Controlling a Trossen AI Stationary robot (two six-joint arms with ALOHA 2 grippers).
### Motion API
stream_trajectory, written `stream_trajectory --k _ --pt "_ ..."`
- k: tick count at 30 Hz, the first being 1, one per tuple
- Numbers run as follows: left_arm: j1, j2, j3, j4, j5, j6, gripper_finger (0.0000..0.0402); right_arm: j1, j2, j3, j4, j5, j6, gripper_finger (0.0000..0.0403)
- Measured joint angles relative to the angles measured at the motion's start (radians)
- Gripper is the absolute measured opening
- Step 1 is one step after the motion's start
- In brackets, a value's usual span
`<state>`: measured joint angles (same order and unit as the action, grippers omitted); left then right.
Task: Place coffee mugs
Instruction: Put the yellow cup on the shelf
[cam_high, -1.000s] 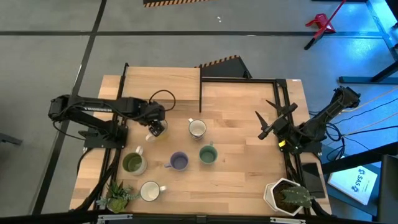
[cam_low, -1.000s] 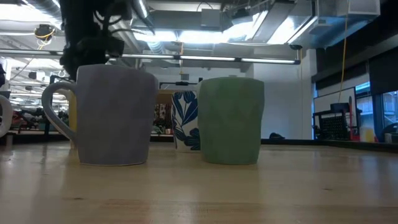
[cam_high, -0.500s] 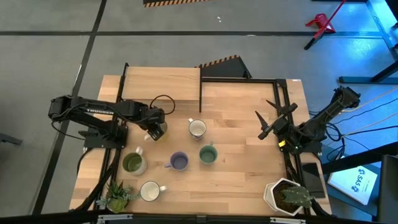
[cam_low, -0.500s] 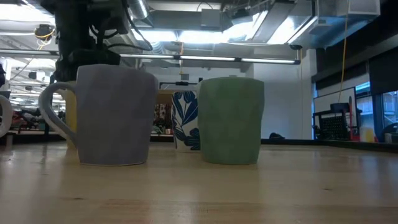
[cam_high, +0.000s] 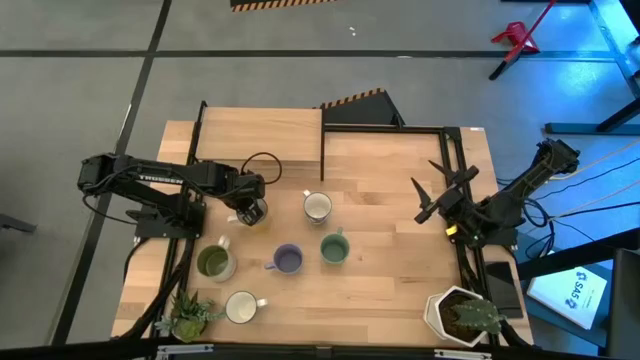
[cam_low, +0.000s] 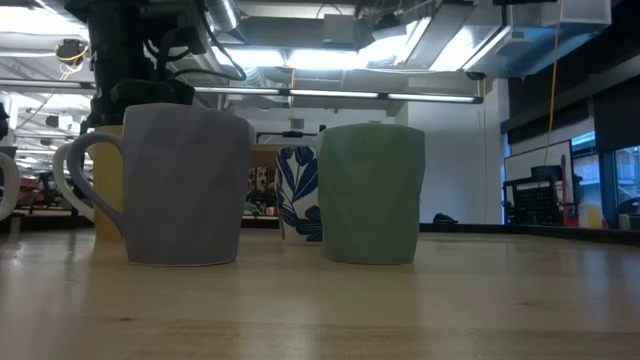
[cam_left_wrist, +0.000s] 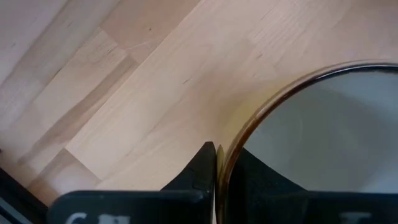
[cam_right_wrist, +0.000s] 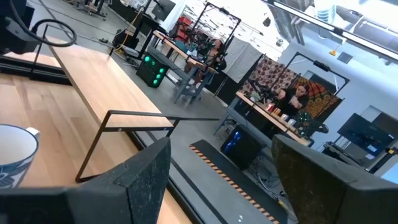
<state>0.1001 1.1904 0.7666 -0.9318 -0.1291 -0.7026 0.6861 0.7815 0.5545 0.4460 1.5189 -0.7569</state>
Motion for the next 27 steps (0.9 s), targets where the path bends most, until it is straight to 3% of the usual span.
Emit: stream_trajectory --k 12,27 --pt "0.0 0.0 0.0 0.001 0.009 -0.003 0.0019 0.0 0.0 0.0 -0.173 0.007 0.2 0.0271" --pt "0.0 0.002 0.031 -0.011 0.027 -0.023 0.0019 0.0 0.0 0.0 -0.182 0.007 0.205 0.0271"
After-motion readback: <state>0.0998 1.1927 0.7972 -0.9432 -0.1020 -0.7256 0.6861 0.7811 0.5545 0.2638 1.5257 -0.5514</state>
